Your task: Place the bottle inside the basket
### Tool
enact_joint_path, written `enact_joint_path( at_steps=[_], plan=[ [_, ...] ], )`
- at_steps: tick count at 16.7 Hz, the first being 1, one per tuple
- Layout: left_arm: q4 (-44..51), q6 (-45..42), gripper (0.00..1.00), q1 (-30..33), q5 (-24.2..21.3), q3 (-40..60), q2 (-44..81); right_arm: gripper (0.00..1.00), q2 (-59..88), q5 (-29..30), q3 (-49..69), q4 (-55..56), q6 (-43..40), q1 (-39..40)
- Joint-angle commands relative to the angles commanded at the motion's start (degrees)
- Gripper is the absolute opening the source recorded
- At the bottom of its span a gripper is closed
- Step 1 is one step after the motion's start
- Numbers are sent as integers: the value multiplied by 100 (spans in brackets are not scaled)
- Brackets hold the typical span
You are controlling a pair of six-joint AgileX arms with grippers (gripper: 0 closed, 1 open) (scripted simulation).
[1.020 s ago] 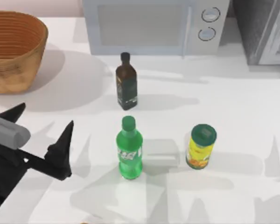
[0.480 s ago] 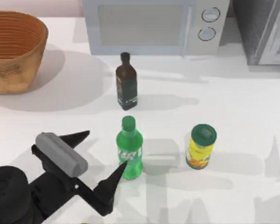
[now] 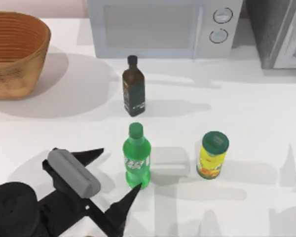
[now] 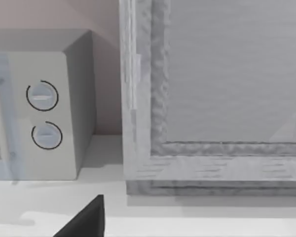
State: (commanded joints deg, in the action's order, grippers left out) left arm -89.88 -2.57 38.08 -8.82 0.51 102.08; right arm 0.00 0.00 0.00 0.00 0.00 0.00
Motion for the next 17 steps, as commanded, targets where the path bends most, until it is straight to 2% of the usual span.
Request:
enact_joint_path(
  at_steps=[4,12,17],
  plan=[
    [98,7,100,1,6,218,109,100,0,0,0,0,0,0],
    [426,51,100,236,218,1497,1058,100,0,0,0,0,0,0],
    [430,55,100,262,239,1552,1111,100,0,0,0,0,0,0]
  ],
)
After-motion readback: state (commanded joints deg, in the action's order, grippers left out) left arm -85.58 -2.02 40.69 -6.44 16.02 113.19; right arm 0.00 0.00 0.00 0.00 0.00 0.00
